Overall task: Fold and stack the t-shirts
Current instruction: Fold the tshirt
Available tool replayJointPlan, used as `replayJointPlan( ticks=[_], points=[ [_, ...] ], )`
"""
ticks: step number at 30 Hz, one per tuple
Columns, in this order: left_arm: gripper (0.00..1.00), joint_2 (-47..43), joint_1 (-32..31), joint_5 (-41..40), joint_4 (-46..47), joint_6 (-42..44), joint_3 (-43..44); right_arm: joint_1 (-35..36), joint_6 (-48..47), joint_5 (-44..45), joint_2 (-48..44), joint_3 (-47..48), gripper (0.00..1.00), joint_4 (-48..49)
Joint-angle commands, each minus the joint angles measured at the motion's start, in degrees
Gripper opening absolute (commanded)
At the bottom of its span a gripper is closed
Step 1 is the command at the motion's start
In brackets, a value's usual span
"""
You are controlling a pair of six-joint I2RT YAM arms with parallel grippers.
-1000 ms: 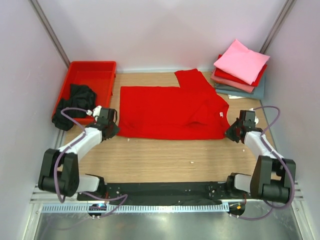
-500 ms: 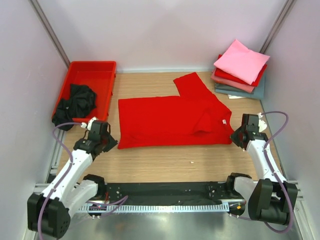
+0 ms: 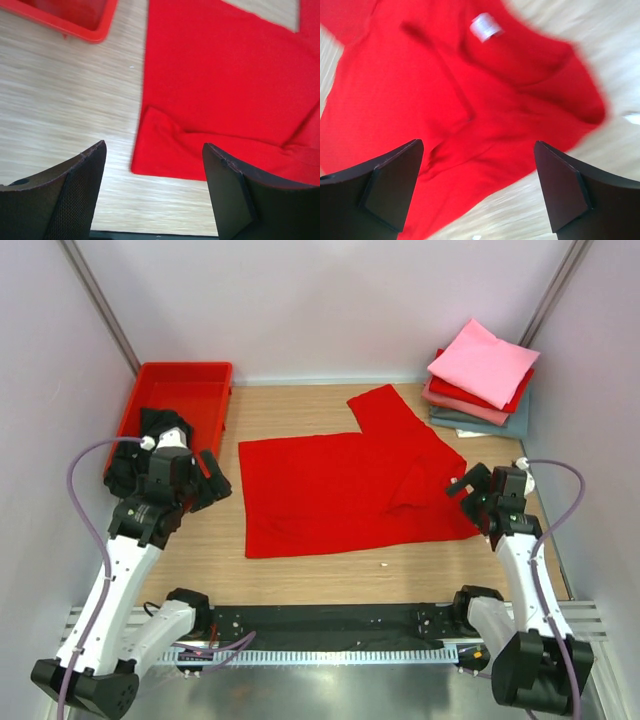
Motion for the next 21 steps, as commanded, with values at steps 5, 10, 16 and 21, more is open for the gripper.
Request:
replayJointPlan(
  ticks=[5, 10, 16, 21],
  points=[
    [0.76, 0.21, -0.13, -10.50, -0.78, 8.49, -3.88, 4.33, -3.87, -20.78, 14.46, 1.29, 0.76, 10.88],
    [0.77, -2.07, -0.05, -11.47, 0.54, 8.58, -4.84, 5.38, -2.11, -19.39, 17.26, -0.47, 0.55, 15.74],
    [0.75, -2.25, -0.13, -12.07, -3.76, 7.44, -2.31, 6.00, -2.55, -17.19, 23.34, 1.29, 0.51, 17.06],
    [0.78, -11.45, -2.33, -14.02, -3.77, 4.98, -3.25, 6.35, -2.46, -15.79, 26.33, 1.20, 0.50, 19.07]
  ],
)
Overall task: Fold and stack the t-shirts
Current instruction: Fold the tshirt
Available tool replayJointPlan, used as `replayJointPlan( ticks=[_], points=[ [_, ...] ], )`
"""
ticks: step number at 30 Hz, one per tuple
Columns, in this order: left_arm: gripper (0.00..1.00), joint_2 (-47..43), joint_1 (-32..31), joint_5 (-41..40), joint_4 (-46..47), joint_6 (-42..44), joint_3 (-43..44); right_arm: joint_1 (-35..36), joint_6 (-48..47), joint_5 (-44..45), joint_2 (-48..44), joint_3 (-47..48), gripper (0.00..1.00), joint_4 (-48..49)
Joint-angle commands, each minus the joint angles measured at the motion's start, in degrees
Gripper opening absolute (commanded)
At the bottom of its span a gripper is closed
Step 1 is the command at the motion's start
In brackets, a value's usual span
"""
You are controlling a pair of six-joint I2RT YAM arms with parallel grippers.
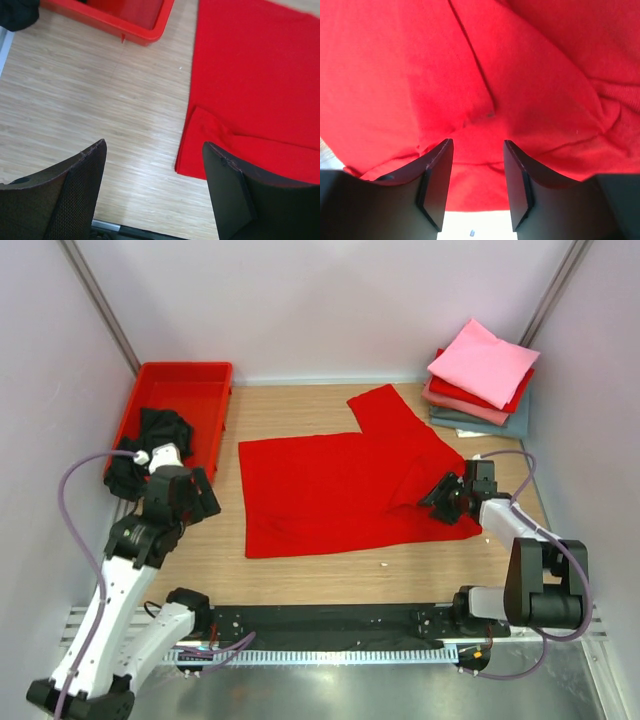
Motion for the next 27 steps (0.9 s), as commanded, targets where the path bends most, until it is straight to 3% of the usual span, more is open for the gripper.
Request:
replayJointPlan(
  ticks=[1, 8, 15, 27],
  points=[
    [0.79, -6.97, -0.54, -2.10, 0.75, -1.27, -0.12, 0.45, -0.10, 1.35, 1.98, 2.03, 0.49, 4.69],
    [0.79, -13.22, -0.45, -4.12, 3.83, -1.89, -4.35, 0.63, -0.54, 2.58, 6.91, 3.09, 0.45, 6.64],
    [0.79, -13.05, -0.54, -3.77, 4.10, -1.62, -4.80, 0.63, -0.98, 2.85, 8.05, 5.37, 0.43, 5.67],
    [0.79, -14.02, -0.54, -3.86, 4.19, -1.36, -4.71, 0.71, -3.44, 3.72, 0.84, 7.30, 0.45, -1.98]
  ],
)
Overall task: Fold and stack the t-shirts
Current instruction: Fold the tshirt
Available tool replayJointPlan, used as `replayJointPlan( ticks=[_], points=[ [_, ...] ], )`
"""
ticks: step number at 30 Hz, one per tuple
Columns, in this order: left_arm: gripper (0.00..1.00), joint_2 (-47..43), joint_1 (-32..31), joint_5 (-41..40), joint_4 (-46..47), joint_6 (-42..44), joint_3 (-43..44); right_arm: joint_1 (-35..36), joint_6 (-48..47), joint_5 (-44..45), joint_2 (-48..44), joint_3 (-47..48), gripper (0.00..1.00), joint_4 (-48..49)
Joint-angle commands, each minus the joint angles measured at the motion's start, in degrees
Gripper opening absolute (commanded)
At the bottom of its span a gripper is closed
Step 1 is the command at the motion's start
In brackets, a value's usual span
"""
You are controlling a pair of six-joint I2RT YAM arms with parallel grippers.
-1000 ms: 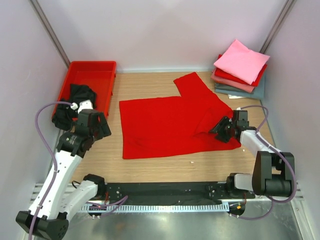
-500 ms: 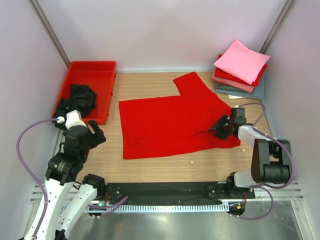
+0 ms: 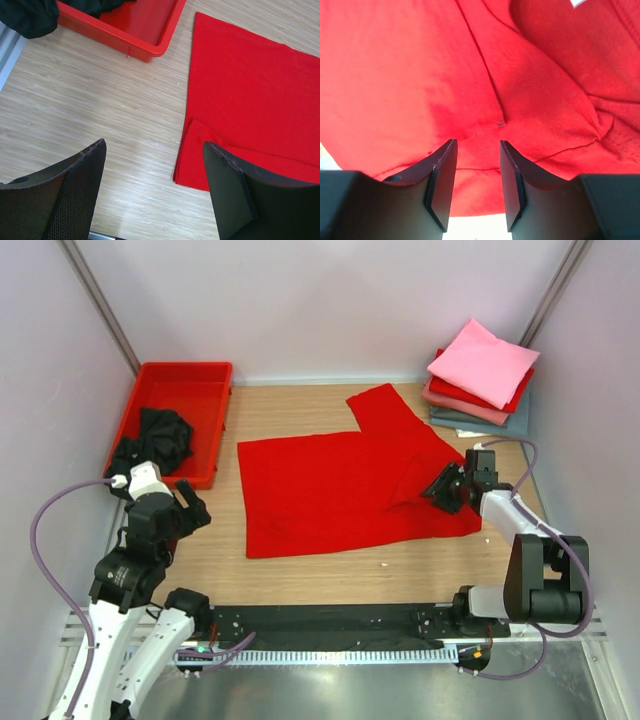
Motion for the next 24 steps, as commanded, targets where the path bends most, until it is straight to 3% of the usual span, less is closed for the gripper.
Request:
replayJointPlan(
  ticks=[1, 9, 24],
  points=[
    [0.79, 0.28, -0.10, -1.02, 2.37, 0.19, 0.16, 0.25, -2.22, 1.69, -0.73, 2.85, 0.46, -1.24],
    [0.79, 0.19, -0.10, -1.10, 2.28, 0.19, 0.17, 0.26, -2.04, 1.17, 5.77, 2.76, 0.43, 2.54],
    [0.79, 0.46, 0.07, -0.84, 2.28, 0.19, 0.17, 0.69, -1.87, 0.11, 6.13, 5.31, 0.42, 2.72]
  ],
)
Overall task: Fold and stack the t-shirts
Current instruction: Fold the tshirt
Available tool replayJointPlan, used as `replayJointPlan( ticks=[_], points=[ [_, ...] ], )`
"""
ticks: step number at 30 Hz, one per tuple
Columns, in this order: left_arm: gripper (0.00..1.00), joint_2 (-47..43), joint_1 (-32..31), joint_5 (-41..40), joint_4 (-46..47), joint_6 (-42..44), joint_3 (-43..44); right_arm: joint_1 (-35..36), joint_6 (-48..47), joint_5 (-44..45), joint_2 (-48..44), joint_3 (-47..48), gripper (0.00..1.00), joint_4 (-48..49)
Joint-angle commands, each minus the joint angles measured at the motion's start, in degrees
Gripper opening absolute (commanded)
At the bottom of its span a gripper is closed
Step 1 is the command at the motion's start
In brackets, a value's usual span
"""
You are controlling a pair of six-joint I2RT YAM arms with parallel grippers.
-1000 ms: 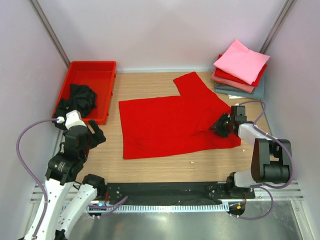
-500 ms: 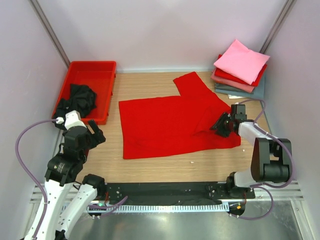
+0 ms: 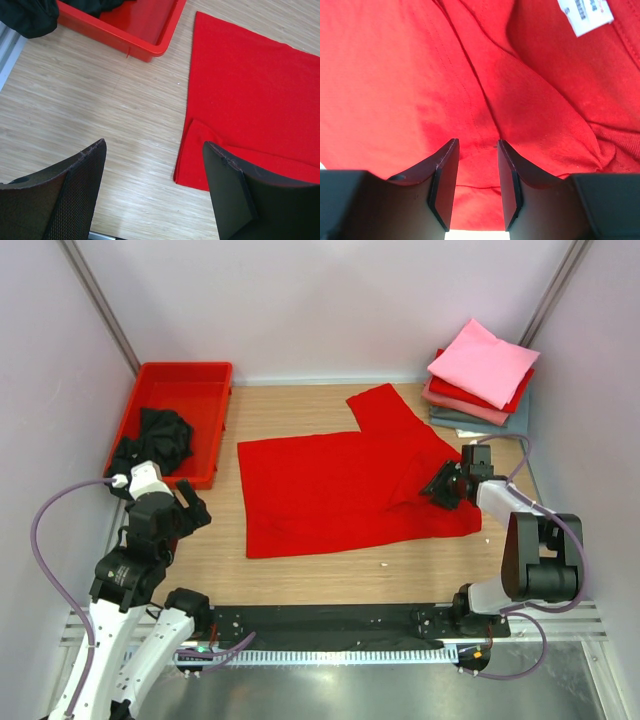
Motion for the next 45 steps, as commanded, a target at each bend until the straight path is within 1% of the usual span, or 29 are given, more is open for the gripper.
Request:
replayJointPlan(
  ticks=[1, 17, 26, 32, 42, 44, 45],
  points=[
    [0.79, 0.26, 0.16, -0.75, 2.35, 0.28, 0.17, 0.41, -0.58, -0.52, -0.23, 2.53, 0.42, 1.49],
    [0.78, 0.35, 0.51, -0.67, 2.35, 0.37, 0.17, 0.59, -1.02, 0.01, 4.69, 1.74, 0.40, 4.05],
    [0.79, 0.44, 0.86, -0.40, 2.52, 0.45, 0.17, 0.85, -1.46, 0.35, 0.04, 1.57, 0.41, 1.14],
    [0.78, 0.61, 1.48, 0.12, 2.70, 0.63, 0.17, 1.02, -1.55, -0.96, 1.88, 0.69, 0.41, 2.20],
    [0.78, 0.44, 1.57, 0.12, 2.70, 0.72, 0.08, 1.64, -1.54, -0.79, 2.93, -0.45, 0.41, 3.16],
    [0.79, 0.35, 1.57, 0.04, 2.61, 0.72, 0.08, 1.81, -1.54, -1.05, 3.28, -0.72, 0.39, 3.78],
    [0.79, 0.35, 1.66, 0.04, 2.70, 0.72, 0.08, 1.82, -1.63, -1.05, 3.37, -0.98, 0.34, 3.95]
  ],
)
